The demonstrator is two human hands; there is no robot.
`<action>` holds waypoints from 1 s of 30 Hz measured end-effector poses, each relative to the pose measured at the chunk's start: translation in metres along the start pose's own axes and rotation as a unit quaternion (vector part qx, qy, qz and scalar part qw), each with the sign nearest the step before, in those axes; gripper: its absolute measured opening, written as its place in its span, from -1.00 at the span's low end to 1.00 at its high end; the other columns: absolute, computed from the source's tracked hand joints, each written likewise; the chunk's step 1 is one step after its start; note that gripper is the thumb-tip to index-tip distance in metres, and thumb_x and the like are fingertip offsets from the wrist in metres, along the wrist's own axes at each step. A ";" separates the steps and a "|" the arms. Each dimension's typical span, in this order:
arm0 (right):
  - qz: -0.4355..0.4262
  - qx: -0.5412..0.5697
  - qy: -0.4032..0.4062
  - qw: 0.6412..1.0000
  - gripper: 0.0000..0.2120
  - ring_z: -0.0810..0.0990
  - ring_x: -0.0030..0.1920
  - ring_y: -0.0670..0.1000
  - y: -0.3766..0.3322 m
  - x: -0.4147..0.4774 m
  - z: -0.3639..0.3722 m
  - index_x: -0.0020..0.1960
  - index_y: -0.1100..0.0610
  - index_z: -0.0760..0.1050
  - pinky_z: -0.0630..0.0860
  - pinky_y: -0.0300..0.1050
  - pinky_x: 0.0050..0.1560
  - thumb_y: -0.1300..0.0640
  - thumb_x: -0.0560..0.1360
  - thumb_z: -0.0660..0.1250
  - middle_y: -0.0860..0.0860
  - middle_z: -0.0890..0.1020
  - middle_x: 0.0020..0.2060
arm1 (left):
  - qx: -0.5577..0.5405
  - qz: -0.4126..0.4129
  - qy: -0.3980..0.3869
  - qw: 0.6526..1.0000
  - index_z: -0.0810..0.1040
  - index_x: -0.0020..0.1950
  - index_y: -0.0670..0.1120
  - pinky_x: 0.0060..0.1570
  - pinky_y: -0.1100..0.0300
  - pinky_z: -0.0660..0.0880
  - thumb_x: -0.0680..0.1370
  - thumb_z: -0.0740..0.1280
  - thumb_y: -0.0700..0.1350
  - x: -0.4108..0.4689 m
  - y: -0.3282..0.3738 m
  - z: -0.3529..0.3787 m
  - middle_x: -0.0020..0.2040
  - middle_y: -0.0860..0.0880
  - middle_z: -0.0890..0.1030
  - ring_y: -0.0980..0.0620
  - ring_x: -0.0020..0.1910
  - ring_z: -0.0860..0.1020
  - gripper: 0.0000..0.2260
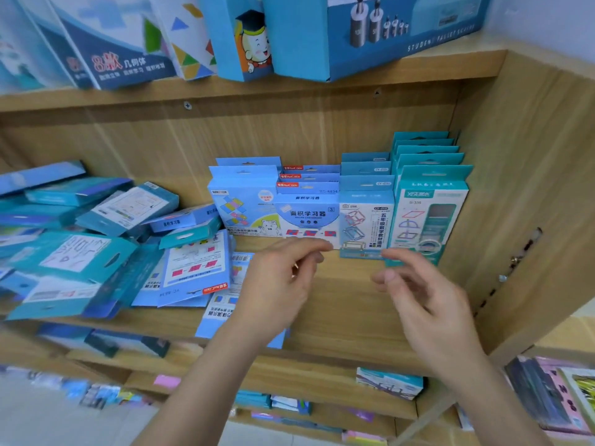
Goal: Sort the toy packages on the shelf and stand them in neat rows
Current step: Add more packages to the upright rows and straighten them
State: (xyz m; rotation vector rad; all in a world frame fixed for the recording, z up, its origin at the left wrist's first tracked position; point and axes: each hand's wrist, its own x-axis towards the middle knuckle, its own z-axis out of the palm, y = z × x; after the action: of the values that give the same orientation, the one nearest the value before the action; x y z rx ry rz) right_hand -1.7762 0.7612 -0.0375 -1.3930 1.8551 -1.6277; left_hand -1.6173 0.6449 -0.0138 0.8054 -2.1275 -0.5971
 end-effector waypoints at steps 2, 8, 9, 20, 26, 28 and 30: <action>0.031 0.049 -0.038 0.998 -0.88 0.66 -0.12 -0.06 -0.002 -0.007 0.013 0.03 -0.14 0.55 0.57 -0.14 -0.03 -0.02 0.50 0.31 -0.11 0.68 -0.18 | 0.030 -0.031 0.020 0.999 0.67 -0.01 0.03 -0.22 0.42 0.44 0.50 0.29 -0.20 -0.025 -0.012 -0.023 -0.17 0.24 0.62 0.22 -0.20 0.57 -0.79; -0.079 -0.077 -0.230 0.967 -0.58 0.44 0.17 -0.29 0.000 -0.014 0.065 0.16 -0.14 0.52 0.31 -0.45 0.17 -0.29 0.37 0.33 -0.32 0.53 0.11 | 0.113 -0.157 0.054 0.980 0.64 -0.06 0.09 -0.19 0.48 0.43 0.46 0.33 -0.41 -0.090 -0.053 -0.078 -0.10 0.25 0.60 0.25 -0.16 0.55 -0.62; -0.092 -0.100 -0.263 0.955 -0.51 0.35 0.26 -0.32 -0.001 -0.013 0.074 0.23 -0.16 0.47 0.20 -0.48 0.25 -0.30 0.36 0.34 -0.32 0.45 0.21 | 0.120 -0.167 0.053 0.977 0.64 -0.06 0.10 -0.19 0.47 0.44 0.46 0.32 -0.41 -0.097 -0.056 -0.084 -0.10 0.24 0.60 0.23 -0.17 0.55 -0.61; -0.152 -0.272 -0.311 0.898 -0.48 0.15 0.49 -0.06 0.015 -0.009 0.141 0.38 -0.14 0.36 0.21 -0.04 0.42 -0.29 0.49 0.10 -0.11 0.26 0.46 | 0.152 -0.157 0.031 0.975 0.64 -0.05 0.02 -0.08 0.30 0.47 0.44 0.33 -0.36 -0.115 -0.092 -0.121 -0.07 0.23 0.59 0.20 -0.09 0.54 -0.71; -0.182 -0.205 -0.187 0.943 -0.63 0.57 0.17 -0.03 0.018 -0.005 0.150 0.05 0.08 0.64 0.57 -0.01 0.08 -0.13 0.49 0.20 -0.03 0.66 0.07 | 0.175 -0.109 0.025 0.978 0.63 0.06 -0.05 0.05 0.36 0.38 0.43 0.32 -0.26 -0.092 -0.118 -0.123 0.04 0.07 0.61 0.10 0.06 0.49 -0.74; -0.146 -0.221 -0.247 0.932 -0.44 0.33 0.34 -0.12 0.022 -0.005 0.151 0.25 -0.01 0.53 0.34 -0.12 0.34 -0.32 0.39 0.28 -0.11 0.46 0.31 | 0.202 -0.100 -0.020 0.974 0.60 0.15 -0.06 0.10 0.24 0.42 0.44 0.31 -0.15 -0.078 -0.127 -0.119 0.14 0.00 0.61 -0.01 0.13 0.51 -0.71; -0.132 -0.257 -0.271 0.918 -0.39 0.14 0.43 -0.15 0.025 -0.010 0.154 0.37 -0.07 0.41 0.24 -0.10 0.37 -0.21 0.37 0.40 -0.16 0.29 0.42 | 0.257 -0.089 -0.092 0.958 0.52 0.28 -0.01 0.21 -0.01 0.43 0.46 0.34 -0.04 -0.065 -0.138 -0.113 0.27 -0.02 0.55 -0.09 0.24 0.48 -0.62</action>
State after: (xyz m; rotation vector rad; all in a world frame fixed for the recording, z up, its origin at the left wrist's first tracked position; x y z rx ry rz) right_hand -1.6675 0.6763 -0.1104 -2.1233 1.8565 -0.7116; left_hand -1.4475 0.5791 -0.0667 1.2757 -2.4375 -0.2059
